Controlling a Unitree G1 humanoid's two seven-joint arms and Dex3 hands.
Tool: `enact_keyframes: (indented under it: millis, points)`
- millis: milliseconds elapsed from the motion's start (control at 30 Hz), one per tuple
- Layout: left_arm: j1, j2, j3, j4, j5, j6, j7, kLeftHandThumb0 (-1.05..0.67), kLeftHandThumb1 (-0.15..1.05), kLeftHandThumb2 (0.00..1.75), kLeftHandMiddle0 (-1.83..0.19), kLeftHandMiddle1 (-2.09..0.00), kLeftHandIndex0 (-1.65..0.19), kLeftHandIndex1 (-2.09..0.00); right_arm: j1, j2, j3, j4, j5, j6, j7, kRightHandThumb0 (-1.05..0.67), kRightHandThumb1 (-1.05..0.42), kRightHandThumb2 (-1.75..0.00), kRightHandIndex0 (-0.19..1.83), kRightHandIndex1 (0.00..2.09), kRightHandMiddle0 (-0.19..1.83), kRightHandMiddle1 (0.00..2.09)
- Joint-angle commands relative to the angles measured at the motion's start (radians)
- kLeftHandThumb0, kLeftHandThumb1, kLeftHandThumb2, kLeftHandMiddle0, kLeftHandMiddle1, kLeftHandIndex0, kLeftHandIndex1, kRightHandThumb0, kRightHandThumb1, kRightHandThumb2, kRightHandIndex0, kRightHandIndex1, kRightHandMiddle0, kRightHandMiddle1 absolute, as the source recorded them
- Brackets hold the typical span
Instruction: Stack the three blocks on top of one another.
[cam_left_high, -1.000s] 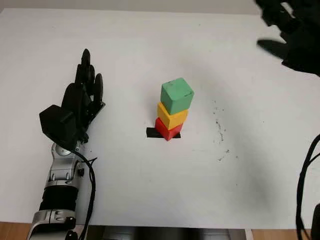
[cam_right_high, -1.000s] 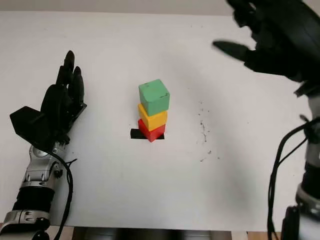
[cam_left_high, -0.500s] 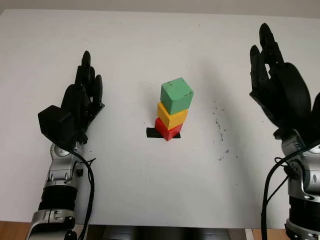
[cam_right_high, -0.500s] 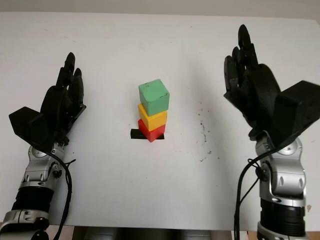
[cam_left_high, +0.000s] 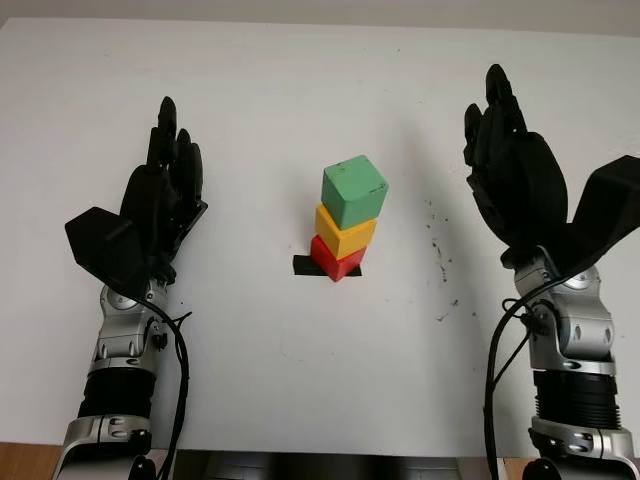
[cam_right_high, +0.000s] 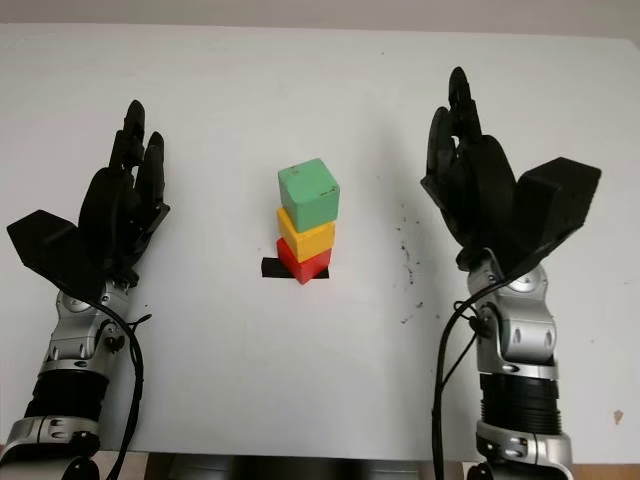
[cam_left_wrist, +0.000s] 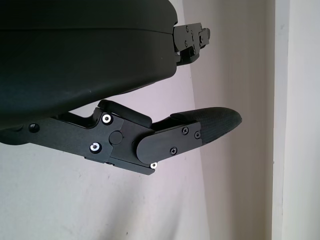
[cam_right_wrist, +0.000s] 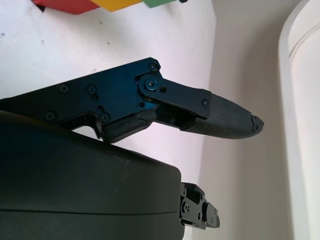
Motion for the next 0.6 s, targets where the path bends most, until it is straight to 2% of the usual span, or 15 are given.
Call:
enact_keyframes:
  millis: [0, 567]
  points:
    - [0.0, 0.0, 0.004, -0.017, -0.008, -0.006, -0.004, -0.72, 1.05, 0.65, 0.13, -0.06, 0.16, -0.05, 0.001, 0.004, 0.002, 0.017, 0.005, -0.001, 0.006, -0.78, -1.05, -0.78, -0.19, 0.0, -0.19, 0.0]
    - [-0.01, -0.02, 0.006, -0.003, -0.023, -0.021, -0.01, -0.7, 1.05, 0.67, 0.14, -0.05, 0.15, -0.06, 0.023, 0.025, 0.052, 0.059, -0.017, -0.015, 0.03, -0.79, -1.05, -0.75, -0.19, 0.0, -0.19, 0.0]
